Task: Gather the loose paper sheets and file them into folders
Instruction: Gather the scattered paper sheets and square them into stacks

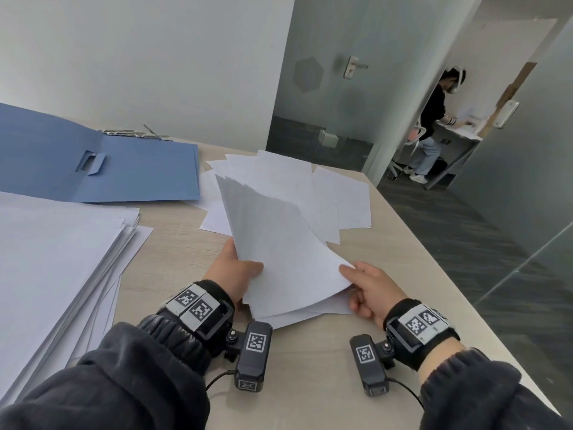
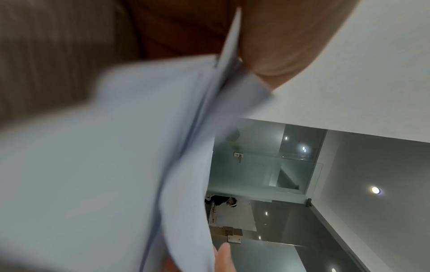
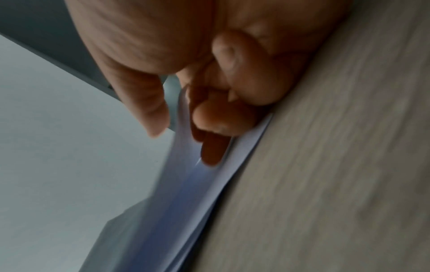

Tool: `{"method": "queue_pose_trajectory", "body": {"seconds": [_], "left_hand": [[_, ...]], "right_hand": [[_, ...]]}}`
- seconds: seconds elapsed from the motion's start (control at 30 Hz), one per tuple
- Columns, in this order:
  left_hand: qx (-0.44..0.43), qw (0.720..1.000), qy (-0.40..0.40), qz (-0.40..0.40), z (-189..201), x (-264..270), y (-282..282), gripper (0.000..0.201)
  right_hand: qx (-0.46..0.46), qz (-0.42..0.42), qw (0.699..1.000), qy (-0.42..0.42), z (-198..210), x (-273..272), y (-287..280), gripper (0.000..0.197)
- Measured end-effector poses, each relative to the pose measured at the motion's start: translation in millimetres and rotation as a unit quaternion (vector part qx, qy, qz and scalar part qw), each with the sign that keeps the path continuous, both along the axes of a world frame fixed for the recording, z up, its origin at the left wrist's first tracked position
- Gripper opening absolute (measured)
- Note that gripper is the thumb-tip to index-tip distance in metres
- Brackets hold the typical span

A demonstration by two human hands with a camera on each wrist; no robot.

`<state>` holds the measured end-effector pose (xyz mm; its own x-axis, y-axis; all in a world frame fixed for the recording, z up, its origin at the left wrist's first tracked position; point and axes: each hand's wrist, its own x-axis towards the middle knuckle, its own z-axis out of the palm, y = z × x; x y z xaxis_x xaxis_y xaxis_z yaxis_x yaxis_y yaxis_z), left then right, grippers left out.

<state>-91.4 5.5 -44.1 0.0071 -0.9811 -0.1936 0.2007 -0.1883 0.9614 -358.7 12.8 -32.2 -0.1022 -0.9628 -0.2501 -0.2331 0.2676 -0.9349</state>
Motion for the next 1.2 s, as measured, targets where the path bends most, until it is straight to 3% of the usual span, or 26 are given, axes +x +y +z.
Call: {"method": "queue_pose_trajectory", "body": {"seconds": [0.13, 0.2, 0.33, 0.43, 0.57, 0.67, 0.77, 0.93, 1.07, 1.2], "left_hand": [[-0.02, 1.0, 0.012, 0.013, 3.4, 4.8, 8.9, 0.055], [-0.028, 0.999, 0.027, 0.018, 8.1, 7.7, 15.7, 0.05], [-0.048, 0.998, 0.041, 0.01, 16.0, 10.0, 27.8, 0.051], [-0.082, 0.996, 0.013, -0.011, 27.7, 10.6, 36.9, 0.05], [-0.123, 0.991, -0.034, -0.048, 46.4, 13.8, 48.6, 0.046], [-0.147, 0.987, -0.052, -0.037, 62.0, 18.8, 51.3, 0.046], [-0.166, 0.984, -0.06, -0.017, 76.9, 21.3, 54.3, 0.046], [-0.182, 0.982, -0.05, 0.014, 86.1, 17.7, 66.3, 0.064], [-0.203, 0.976, -0.067, 0.04, 89.1, 11.7, 77.8, 0.045], [-0.224, 0.968, -0.089, 0.076, 82.9, 8.2, 84.1, 0.036]], "right_hand": [[-0.108, -0.16, 0.981, 0.014, -5.4, 4.3, 8.8, 0.009], [-0.14, -0.175, 0.974, 0.011, -8.3, 8.8, 12.5, 0.008], [-0.128, -0.13, 0.983, -0.012, -5.1, 14.6, 15.1, 0.044], [-0.092, -0.072, 0.988, -0.105, 1.7, 17.7, 15.5, 0.066], [-0.128, -0.007, 0.97, -0.205, 22.0, 25.3, 27.4, 0.032], [-0.195, -0.02, 0.954, -0.228, 39.4, 25.9, 36.7, 0.023], [-0.242, -0.011, 0.95, -0.197, 53.1, 25.8, 43.9, 0.025], [-0.284, 0.033, 0.947, -0.147, 65.4, 29.7, 60.5, 0.035], [-0.284, 0.046, 0.946, -0.147, 67.4, 30.3, 67.6, 0.049], [-0.274, 0.055, 0.949, -0.146, 65.0, 32.0, 73.1, 0.042]]}}
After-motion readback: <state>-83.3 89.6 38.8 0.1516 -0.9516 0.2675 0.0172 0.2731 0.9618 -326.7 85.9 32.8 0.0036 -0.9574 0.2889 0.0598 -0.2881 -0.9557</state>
